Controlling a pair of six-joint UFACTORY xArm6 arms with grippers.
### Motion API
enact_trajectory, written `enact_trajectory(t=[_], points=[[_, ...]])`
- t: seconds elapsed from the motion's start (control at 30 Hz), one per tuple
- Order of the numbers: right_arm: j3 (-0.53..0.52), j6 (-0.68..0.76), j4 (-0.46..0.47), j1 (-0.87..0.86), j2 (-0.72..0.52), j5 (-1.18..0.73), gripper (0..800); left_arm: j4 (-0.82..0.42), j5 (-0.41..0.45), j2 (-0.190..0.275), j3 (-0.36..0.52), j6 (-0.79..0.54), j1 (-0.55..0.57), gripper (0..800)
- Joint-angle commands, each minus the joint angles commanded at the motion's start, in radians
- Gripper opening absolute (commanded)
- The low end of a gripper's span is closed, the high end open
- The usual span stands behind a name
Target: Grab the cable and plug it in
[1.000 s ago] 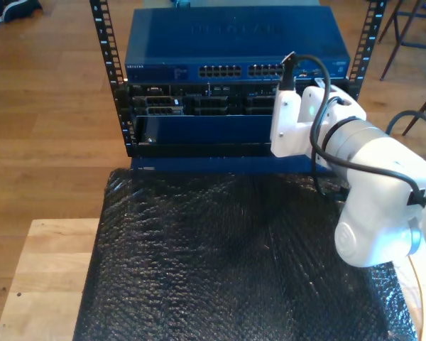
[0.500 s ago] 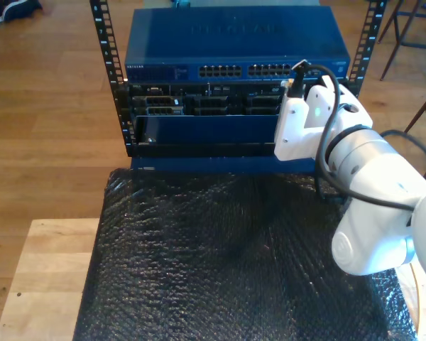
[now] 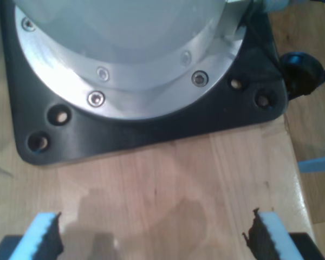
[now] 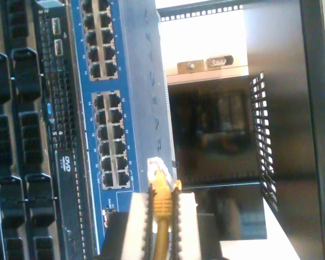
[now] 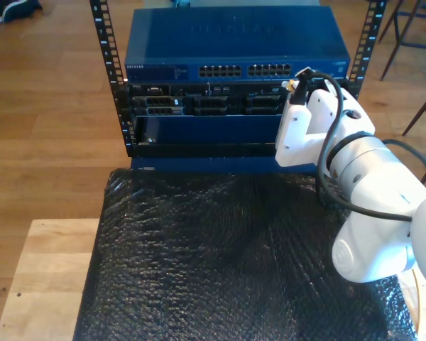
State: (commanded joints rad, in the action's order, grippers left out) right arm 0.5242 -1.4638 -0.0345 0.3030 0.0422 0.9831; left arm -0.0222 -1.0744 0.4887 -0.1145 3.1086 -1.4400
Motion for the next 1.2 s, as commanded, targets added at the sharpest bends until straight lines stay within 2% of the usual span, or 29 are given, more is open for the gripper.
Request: enact_trajectory(t=[0.33,0.8,1.03,1.2], points=[[0.006,-0.003,-0.003,0.002,0.018,0.000,0,0.000,0.002,0.000,0.000,0.000,0.000,800],[0.135,0.003,-0.005,-0.003,0.160,0.072,0,0.000,0.000,0.000,0.000,0.000,0.000,800],[0.150,0.005,-0.008,-0.002,0.209,0.172,0,0.000,0.000,0.000,0.000,0.000,0.000,800],[0.150,0.005,-0.009,-0.003,0.213,0.175,0,0.000,0.002,0.000,0.000,0.000,0.000,800]])
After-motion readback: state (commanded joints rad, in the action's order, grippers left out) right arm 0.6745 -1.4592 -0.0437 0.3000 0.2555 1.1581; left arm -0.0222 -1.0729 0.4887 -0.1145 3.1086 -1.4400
